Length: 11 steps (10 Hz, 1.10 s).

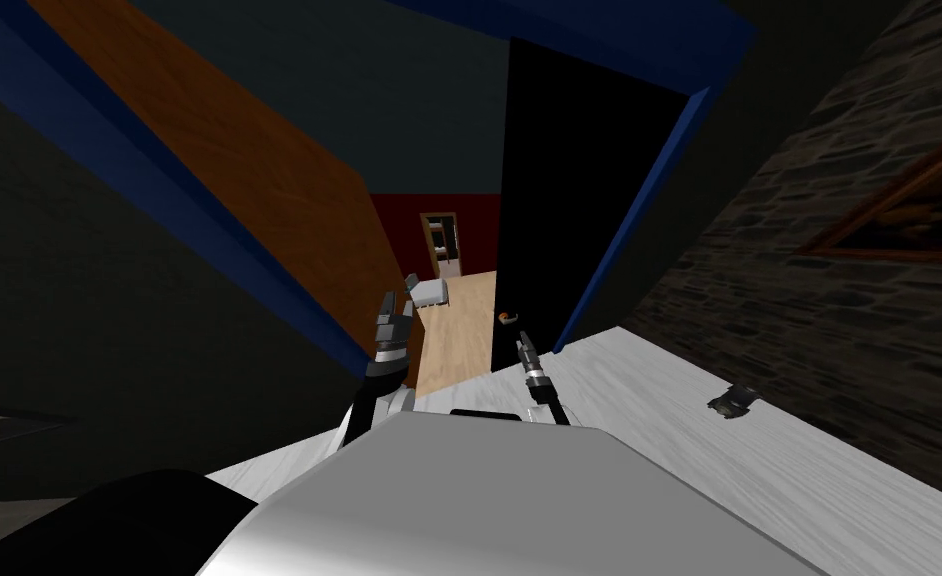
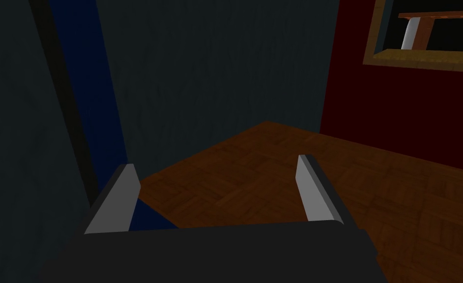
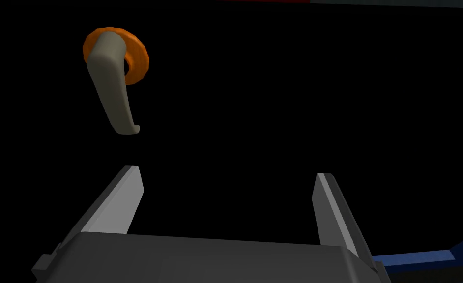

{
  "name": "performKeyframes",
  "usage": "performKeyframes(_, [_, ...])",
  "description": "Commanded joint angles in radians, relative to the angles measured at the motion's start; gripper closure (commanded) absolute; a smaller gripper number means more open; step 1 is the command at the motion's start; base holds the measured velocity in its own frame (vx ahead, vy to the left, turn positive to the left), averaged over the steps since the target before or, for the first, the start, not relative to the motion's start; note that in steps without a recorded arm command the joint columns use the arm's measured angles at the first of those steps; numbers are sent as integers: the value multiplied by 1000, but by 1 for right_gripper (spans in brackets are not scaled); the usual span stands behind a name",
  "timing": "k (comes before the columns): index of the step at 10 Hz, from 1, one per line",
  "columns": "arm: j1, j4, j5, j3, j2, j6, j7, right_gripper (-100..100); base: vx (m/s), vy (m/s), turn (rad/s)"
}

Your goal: Push the door open

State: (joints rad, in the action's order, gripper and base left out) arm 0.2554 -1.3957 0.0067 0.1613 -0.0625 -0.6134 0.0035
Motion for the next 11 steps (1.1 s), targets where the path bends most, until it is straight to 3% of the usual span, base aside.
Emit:
performKeyframes(1, [-10, 29, 1, 2, 4, -8, 1, -100, 37, -83, 43])
performKeyframes(7, [-61, 208, 11, 30, 18, -57, -5, -100, 55, -112, 86])
performKeyframes(11, [-105, 363, 20, 54, 38, -99, -10, -100, 59, -166, 113])
